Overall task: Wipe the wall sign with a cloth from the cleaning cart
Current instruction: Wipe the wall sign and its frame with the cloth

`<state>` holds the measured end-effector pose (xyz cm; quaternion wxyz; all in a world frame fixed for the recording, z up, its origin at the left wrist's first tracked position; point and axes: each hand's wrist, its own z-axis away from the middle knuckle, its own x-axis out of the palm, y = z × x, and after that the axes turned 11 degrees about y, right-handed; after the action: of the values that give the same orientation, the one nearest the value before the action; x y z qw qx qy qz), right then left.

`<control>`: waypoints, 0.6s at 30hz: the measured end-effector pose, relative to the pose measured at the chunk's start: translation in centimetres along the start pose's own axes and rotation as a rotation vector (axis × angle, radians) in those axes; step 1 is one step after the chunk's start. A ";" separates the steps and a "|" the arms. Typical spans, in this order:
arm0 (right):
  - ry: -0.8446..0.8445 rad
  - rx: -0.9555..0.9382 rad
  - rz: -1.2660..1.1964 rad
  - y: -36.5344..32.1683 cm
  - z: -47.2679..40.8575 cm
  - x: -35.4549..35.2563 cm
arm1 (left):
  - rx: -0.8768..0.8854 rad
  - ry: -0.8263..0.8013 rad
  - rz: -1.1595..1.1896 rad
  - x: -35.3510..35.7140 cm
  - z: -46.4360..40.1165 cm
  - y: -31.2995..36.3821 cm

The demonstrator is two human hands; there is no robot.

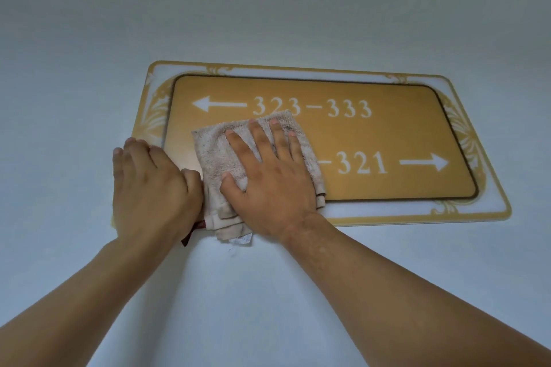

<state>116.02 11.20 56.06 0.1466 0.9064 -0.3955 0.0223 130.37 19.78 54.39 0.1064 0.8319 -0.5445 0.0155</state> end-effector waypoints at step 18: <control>-0.005 -0.006 0.001 0.5 0.4 0.1 | 0.089 0.313 0.373 1.8 0.0 -0.3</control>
<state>115.70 10.67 55.83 0.1485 0.9058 -0.3963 0.0190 131.33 18.28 54.61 0.1482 0.7083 -0.6642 0.1874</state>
